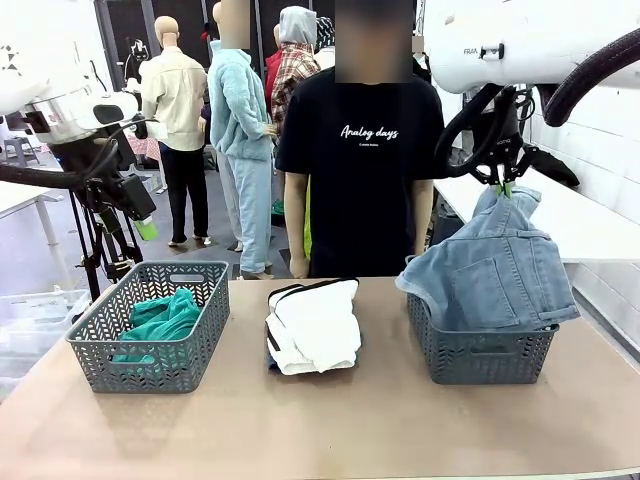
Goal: Sort the tops and bottoms.
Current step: Sort the clothes according to human instructions.
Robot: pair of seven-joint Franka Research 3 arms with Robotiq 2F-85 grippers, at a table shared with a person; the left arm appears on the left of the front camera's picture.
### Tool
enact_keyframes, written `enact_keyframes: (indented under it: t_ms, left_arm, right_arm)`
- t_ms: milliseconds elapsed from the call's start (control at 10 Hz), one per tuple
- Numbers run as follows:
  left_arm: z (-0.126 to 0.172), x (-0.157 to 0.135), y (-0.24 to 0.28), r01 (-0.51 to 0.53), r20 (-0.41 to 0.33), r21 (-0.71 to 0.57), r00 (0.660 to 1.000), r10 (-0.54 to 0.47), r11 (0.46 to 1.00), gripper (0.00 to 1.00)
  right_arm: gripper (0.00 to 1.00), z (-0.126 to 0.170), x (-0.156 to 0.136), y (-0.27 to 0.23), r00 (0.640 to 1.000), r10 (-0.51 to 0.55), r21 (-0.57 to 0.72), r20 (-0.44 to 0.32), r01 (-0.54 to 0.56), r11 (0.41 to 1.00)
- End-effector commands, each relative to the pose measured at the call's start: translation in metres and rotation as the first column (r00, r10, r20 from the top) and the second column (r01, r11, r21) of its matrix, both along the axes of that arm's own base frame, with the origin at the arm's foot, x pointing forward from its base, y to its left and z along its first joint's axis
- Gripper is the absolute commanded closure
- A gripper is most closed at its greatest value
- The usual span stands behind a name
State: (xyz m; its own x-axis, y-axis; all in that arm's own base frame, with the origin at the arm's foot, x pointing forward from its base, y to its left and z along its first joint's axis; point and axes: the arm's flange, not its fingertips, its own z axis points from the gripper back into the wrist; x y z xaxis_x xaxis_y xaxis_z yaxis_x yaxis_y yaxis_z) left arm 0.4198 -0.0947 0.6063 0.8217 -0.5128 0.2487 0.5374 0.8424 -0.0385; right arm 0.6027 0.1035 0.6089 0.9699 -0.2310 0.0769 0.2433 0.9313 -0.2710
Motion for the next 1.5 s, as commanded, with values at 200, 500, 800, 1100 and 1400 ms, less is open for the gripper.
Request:
enact_keyframes:
  t_ms: [200,500,800,1100,1400]
  left_arm:
    - [0.001,-0.001,0.002,0.020,-0.006,-0.020,1.000,-0.020,1.000,0.00]
    - [0.001,-0.001,0.002,0.020,-0.006,-0.020,1.000,-0.020,1.000,0.00]
    - [0.001,-0.001,0.002,0.020,-0.006,-0.020,1.000,-0.020,1.000,0.00]
    - [0.001,-0.001,0.002,0.020,-0.006,-0.020,1.000,-0.020,1.000,0.00]
    - [0.001,-0.001,0.002,0.020,-0.006,-0.020,1.000,-0.020,1.000,0.00]
  right_arm:
    - [1.00,-0.018,0.003,0.004,0.999,0.003,-0.034,-0.041,-0.005,0.999]
    - [1.00,0.006,-0.016,-0.019,0.979,-0.160,-0.031,0.128,0.166,0.986]
    - [1.00,0.025,-0.023,-0.006,0.960,-0.150,-0.056,0.236,0.167,0.984]
    - [1.00,0.025,-0.020,0.009,0.945,-0.145,-0.140,0.294,0.192,0.971]
    - [1.00,-0.053,0.008,0.034,1.000,0.005,-0.077,0.008,-0.005,0.997]
